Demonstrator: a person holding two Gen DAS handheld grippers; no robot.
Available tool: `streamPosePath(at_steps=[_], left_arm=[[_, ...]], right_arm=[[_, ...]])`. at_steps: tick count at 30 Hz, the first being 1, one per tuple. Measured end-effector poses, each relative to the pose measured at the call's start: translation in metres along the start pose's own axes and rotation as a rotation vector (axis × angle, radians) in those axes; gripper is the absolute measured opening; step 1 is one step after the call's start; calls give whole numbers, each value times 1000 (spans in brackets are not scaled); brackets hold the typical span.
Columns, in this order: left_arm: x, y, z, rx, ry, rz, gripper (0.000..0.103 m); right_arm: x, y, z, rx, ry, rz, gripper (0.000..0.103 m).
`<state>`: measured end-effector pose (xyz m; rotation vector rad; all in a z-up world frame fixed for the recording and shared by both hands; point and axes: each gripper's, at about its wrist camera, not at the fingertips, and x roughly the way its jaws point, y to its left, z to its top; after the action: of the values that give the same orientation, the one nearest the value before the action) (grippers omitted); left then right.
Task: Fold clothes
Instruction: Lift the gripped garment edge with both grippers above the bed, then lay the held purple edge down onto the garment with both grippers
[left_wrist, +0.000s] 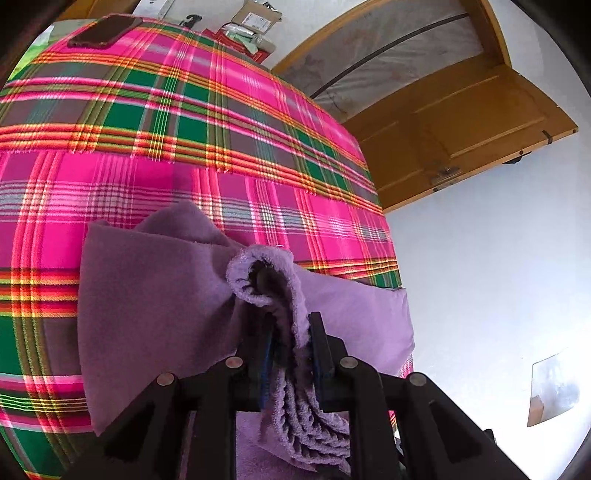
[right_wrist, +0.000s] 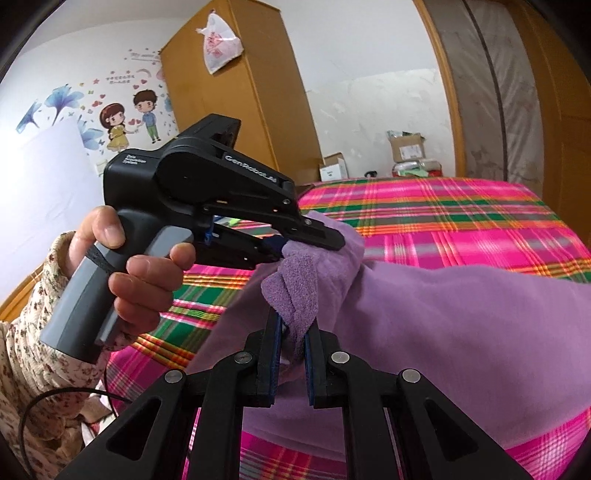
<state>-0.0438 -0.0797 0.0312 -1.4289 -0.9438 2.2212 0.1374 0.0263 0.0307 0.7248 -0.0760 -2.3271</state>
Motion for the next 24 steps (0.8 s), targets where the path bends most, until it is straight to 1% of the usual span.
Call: streamPosePath(at_steps=[4, 7, 9, 11, 14, 17, 21, 24], left_arm=[[3, -2, 0, 8, 10, 0, 20], [3, -4, 0, 14, 11, -17, 23], [0, -6, 0, 22, -3, -37, 27], [-7, -9, 0, 35, -32, -52, 29], [-16, -6, 0, 34, -63, -44, 29], [-29, 7, -3, -8, -108, -53, 30], [-45, 24, -6, -39, -167, -20, 30], [-51, 39, -8, -79, -183, -8, 30]], right_arm=[[1, -6, -5, 26, 12, -10, 12], [0, -10, -9, 43, 17, -19, 12], [1, -13, -11, 54, 21, -27, 12], [1, -17, -13, 71, 28, -30, 12], [2, -22, -16, 91, 37, -31, 12], [2, -27, -19, 104, 44, -35, 12], [2, -37, -25, 146, 62, -38, 12], [-1, -40, -27, 160, 63, -23, 14]])
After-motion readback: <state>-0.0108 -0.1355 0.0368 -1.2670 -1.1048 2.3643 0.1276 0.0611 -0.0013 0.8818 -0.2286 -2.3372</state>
